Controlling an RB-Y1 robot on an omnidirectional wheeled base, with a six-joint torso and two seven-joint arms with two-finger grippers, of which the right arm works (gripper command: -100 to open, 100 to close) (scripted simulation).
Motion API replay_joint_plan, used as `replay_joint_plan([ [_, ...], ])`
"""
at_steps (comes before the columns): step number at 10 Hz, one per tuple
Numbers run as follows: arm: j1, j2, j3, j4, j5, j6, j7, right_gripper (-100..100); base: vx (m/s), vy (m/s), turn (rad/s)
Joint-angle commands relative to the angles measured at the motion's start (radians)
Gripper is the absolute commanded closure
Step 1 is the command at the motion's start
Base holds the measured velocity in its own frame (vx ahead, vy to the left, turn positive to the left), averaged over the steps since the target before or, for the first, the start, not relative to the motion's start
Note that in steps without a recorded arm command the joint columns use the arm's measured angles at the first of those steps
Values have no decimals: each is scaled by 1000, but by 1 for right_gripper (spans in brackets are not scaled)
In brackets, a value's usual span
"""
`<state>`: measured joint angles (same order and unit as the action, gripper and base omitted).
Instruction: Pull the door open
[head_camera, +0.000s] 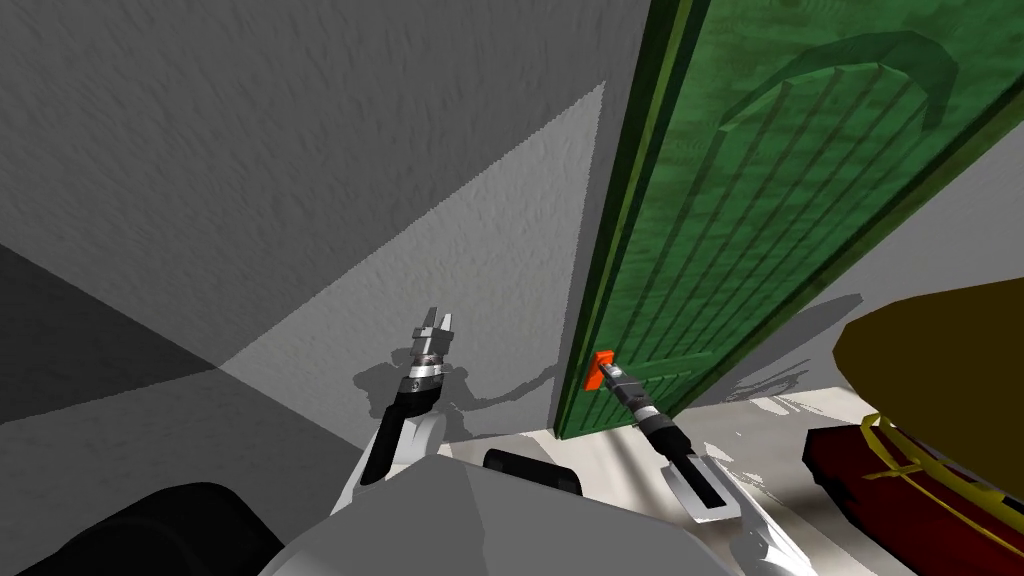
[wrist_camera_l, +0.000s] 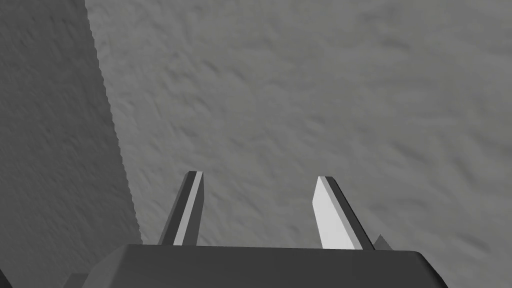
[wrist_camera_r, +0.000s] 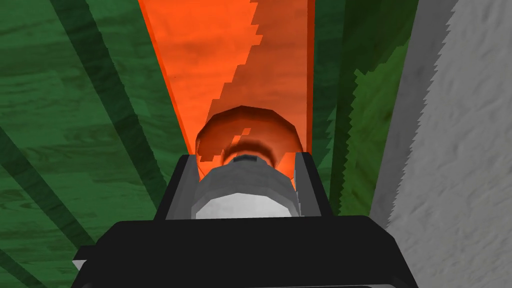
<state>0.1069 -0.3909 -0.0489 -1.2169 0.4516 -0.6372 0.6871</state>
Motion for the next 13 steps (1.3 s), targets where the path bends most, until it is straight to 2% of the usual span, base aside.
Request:
replay_joint_plan([
  [1, -8, 5, -3, 10, -23, 0, -40, 100, -111, -81, 155],
  [7, -42, 17, -16, 44, -96, 11, -165, 100, -105, -75, 127],
  [13, -81, 30, -32, 85, -184, 23, -314, 100, -93, -69, 144],
])
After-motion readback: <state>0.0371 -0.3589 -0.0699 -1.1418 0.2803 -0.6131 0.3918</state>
